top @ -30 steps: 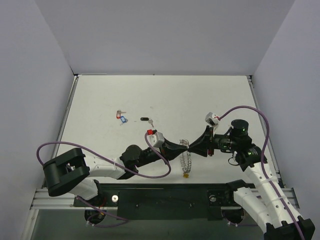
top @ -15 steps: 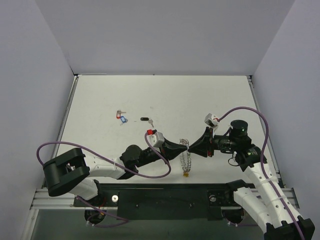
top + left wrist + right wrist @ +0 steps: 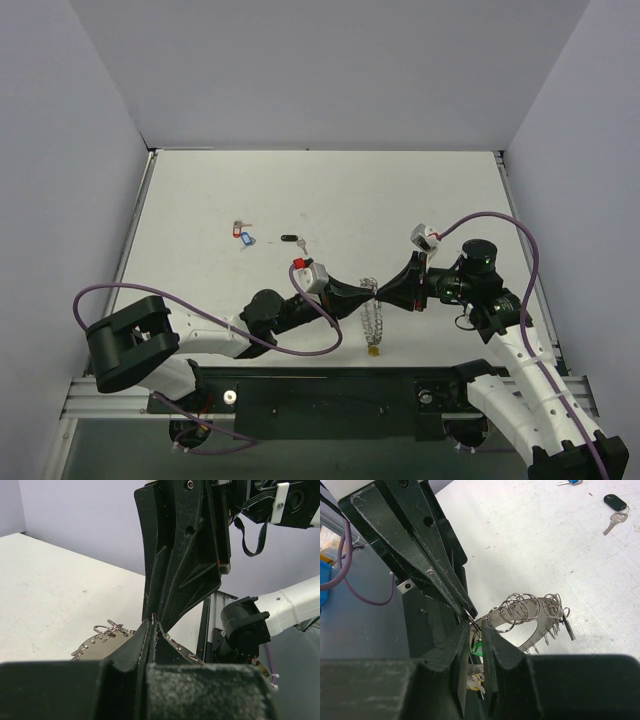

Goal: Put the keys on the keyring

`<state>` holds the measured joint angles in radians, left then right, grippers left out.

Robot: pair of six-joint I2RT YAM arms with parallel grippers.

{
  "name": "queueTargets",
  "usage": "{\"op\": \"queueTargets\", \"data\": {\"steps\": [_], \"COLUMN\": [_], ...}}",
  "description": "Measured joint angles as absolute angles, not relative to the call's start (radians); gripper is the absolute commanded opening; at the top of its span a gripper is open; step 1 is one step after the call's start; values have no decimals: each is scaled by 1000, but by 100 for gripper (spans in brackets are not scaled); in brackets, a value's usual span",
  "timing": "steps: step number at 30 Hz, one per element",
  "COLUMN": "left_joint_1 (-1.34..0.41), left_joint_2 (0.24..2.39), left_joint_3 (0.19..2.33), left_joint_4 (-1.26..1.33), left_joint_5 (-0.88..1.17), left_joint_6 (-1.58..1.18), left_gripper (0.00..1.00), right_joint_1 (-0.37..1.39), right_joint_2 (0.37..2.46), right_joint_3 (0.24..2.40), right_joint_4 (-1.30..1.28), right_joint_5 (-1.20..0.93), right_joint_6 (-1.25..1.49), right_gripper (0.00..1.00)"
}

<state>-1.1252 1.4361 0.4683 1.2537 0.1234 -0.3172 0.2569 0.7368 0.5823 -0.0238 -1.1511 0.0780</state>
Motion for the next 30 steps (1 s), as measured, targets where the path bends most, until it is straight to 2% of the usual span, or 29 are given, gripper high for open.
{"op": "queueTargets", "data": {"steps": [3,17,19,21,23,25,30], "left_joint_1": [-1125,-1127,-1127,-1127,-1127,-1128,-1126], "left_joint_2": [1436,1436,1436,1436,1436,1436,1382], "left_joint_3": [468,469,469,470,470,470,470], "left_joint_4": [1254,1254,1254,1253,1253,1257,1259], "left_joint_5": [123,123,123,123,124,125,121], "left_joint_6": [-318,-332,-337,-343,-353,-360,-364], "left_gripper": [0,0,5,13,25,32,41], "right_joint_1": [257,257,257,257,257,257,256], "right_joint_2": [737,730,728,727,723,720,719], "right_joint_3": [582,581,582,587,597,612,657], "right_joint_4": [-23,-39,-45,-57,-87,-133,-292], "right_joint_5": [-1151,-1152,-1150,-1146,-1138,-1122,-1066], "right_joint_6": [75,37,37,33,21,-7,-122], "right_gripper": [0,0,0,0,0,0,0]}}
